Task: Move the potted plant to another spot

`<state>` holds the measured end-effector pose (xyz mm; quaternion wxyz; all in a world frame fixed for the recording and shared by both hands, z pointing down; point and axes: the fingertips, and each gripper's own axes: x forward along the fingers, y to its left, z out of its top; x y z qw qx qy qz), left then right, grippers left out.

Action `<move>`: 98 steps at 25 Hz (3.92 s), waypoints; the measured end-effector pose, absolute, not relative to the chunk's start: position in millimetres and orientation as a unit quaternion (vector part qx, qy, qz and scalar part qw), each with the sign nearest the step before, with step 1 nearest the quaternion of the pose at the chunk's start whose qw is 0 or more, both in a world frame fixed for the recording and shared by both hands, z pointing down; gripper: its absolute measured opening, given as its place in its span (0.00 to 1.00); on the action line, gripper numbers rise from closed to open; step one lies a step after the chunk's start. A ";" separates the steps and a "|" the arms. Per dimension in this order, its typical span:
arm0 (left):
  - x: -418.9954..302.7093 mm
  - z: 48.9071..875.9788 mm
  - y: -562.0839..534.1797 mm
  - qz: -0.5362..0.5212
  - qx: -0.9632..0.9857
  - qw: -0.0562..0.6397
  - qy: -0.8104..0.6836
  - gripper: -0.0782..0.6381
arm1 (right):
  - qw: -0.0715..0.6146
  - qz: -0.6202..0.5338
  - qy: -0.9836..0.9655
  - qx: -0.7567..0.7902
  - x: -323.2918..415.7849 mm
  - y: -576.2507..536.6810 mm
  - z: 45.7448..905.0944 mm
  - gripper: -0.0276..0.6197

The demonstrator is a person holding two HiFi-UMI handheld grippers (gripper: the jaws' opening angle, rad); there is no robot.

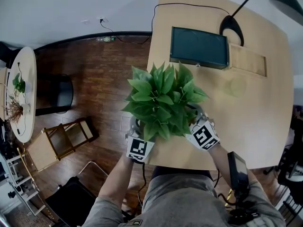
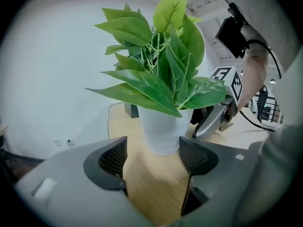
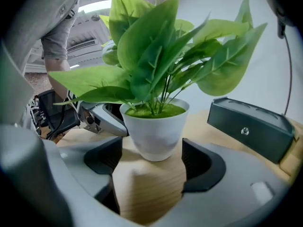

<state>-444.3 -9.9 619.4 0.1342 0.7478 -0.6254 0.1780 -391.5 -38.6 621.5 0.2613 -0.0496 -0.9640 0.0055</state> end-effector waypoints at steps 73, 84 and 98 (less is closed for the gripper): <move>-166.7 464.4 -64.0 0.243 0.854 -0.089 -0.452 0.58 | 0.214 -0.153 -0.964 0.040 -138.9 -74.1 464.4 0.64; -134.4 454.9 -62.3 0.225 0.874 -0.096 -0.419 0.58 | 0.230 -0.152 -0.958 0.081 -104.5 -69.9 452.8 0.64; -82.4 453.4 -39.0 0.208 0.914 -0.105 -0.333 0.58 | 0.245 -0.116 -0.950 0.155 -56.4 -42.6 456.6 0.64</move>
